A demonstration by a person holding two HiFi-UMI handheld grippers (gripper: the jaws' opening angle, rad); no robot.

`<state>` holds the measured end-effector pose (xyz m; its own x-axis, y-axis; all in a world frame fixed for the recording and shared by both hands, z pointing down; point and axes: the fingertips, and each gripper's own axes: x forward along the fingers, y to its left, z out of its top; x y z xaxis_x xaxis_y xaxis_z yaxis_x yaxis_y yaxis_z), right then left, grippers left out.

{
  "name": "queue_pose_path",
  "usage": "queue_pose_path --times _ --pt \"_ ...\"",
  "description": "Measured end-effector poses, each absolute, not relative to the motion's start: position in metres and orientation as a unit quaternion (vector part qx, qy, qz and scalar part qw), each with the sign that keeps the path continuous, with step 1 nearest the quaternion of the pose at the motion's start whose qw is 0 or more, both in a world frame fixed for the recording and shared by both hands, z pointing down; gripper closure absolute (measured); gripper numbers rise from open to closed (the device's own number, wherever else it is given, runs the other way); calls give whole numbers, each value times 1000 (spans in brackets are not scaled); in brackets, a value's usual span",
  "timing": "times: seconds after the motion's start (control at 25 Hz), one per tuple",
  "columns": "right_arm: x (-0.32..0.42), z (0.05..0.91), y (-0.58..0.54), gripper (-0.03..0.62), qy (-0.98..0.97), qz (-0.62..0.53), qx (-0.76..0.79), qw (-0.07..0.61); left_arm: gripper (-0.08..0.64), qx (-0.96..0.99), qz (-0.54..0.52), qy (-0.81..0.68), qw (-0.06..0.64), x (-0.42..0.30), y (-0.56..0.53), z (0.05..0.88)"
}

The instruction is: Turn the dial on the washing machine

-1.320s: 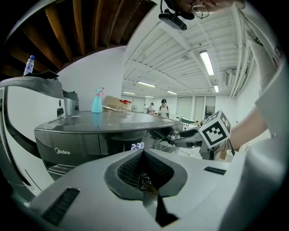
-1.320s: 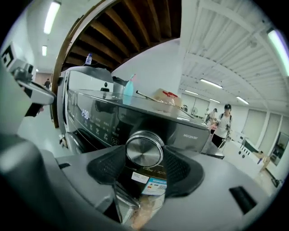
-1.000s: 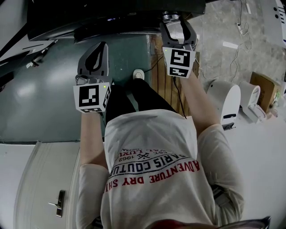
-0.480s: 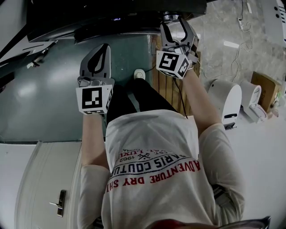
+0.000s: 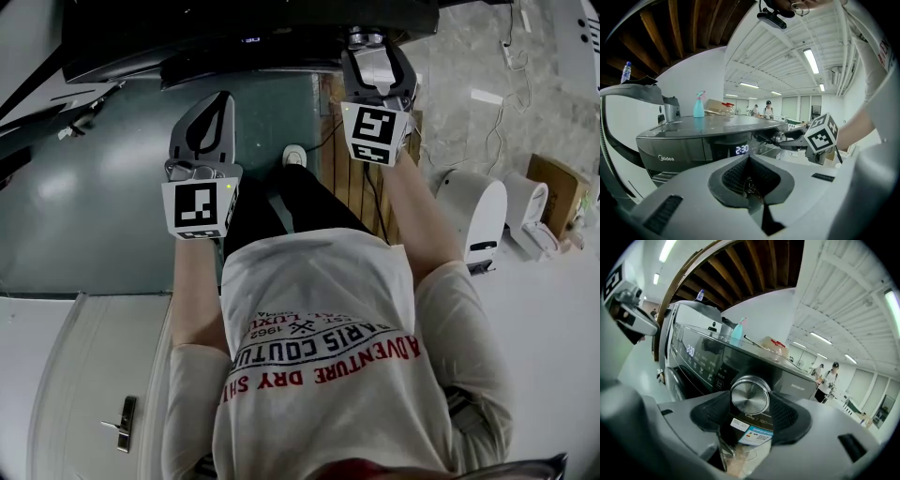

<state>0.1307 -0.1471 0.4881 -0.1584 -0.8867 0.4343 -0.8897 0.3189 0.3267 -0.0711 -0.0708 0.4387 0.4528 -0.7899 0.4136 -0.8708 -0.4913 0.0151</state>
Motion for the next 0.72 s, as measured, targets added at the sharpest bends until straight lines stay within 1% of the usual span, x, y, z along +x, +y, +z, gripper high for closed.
queue_pose_path --times 0.16,0.24,0.4,0.56,0.72 --pt "135 488 -148 314 -770 64 589 239 543 845 178 -492 113 -73 -71 437" --pt "137 490 -148 314 -771 75 588 234 543 846 176 -491 113 -73 -71 434" --pt "133 483 -147 314 -770 62 587 242 543 849 177 -486 107 -71 -70 428" --pt "126 463 -140 314 -776 40 585 231 544 854 169 -483 98 -70 -72 415" --pt "119 439 -123 314 -793 47 570 210 543 856 158 -484 88 -72 -70 392"
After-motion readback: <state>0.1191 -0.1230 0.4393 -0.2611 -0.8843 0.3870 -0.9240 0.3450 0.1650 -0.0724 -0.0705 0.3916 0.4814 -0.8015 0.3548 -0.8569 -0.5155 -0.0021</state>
